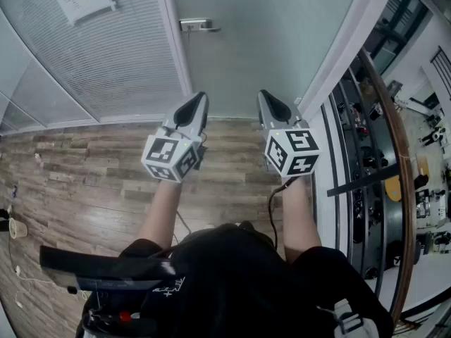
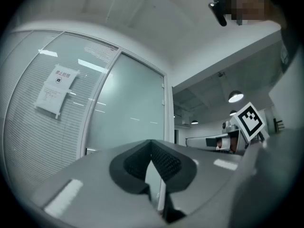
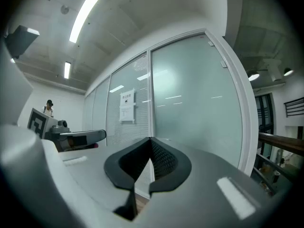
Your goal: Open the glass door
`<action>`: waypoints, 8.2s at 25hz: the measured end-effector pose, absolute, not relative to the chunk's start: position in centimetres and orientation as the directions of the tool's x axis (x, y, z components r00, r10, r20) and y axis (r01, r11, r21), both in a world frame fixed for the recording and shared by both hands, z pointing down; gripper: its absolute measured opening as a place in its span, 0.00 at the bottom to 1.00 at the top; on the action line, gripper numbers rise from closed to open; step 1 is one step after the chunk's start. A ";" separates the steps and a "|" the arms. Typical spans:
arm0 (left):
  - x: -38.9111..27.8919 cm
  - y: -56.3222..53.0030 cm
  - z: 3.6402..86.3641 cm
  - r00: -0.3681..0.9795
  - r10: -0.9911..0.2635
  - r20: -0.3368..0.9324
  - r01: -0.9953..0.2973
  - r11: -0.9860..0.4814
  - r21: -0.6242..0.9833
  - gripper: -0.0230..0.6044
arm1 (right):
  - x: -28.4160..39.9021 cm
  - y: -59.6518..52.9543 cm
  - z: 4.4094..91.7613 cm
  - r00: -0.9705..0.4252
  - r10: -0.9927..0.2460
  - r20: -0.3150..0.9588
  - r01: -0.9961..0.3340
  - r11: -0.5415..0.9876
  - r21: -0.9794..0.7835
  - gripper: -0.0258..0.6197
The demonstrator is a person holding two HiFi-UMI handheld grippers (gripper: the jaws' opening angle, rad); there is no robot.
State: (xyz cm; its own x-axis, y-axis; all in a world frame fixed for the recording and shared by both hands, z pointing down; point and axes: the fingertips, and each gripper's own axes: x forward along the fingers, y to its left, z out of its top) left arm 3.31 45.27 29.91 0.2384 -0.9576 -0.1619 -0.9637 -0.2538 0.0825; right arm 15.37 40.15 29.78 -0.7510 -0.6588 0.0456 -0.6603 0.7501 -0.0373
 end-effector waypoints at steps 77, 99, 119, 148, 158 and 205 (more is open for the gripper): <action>4.5 36.8 31.8 0.342 -0.928 -0.147 -0.922 -0.362 0.141 0.03 | 13.1 34.0 32.3 -0.800 -0.592 0.093 -0.597 0.802 -0.034 0.04; -2.4 31.3 32.8 0.381 -0.912 -0.153 -0.898 -0.404 0.172 0.03 | 5.9 28.7 33.4 -0.776 -0.618 0.125 -0.626 0.779 -0.036 0.04; -4.4 24.3 32.3 0.290 -0.948 -0.132 -0.941 -0.307 0.144 0.04 | 3.1 20.9 33.1 -0.847 -0.517 0.123 -0.525 0.850 -0.046 0.04; -5.2 17.7 34.8 0.098 -0.993 -0.060 -0.986 -0.105 0.128 0.04 | 1.9 12.0 36.1 -0.932 -0.334 0.137 -0.348 0.933 -0.091 0.04; -8.2 16.8 36.5 0.085 -0.996 -0.041 -0.986 -0.090 0.142 0.04 | -1.7 11.4 37.4 -0.936 -0.309 0.168 -0.323 0.944 -0.067 0.04; -16.2 7.4 41.2 0.240 -0.970 0.045 -0.941 -0.222 0.254 0.04 | -11.4 4.3 50.5 -0.655 -0.586 0.478 0.008 0.627 0.779 0.23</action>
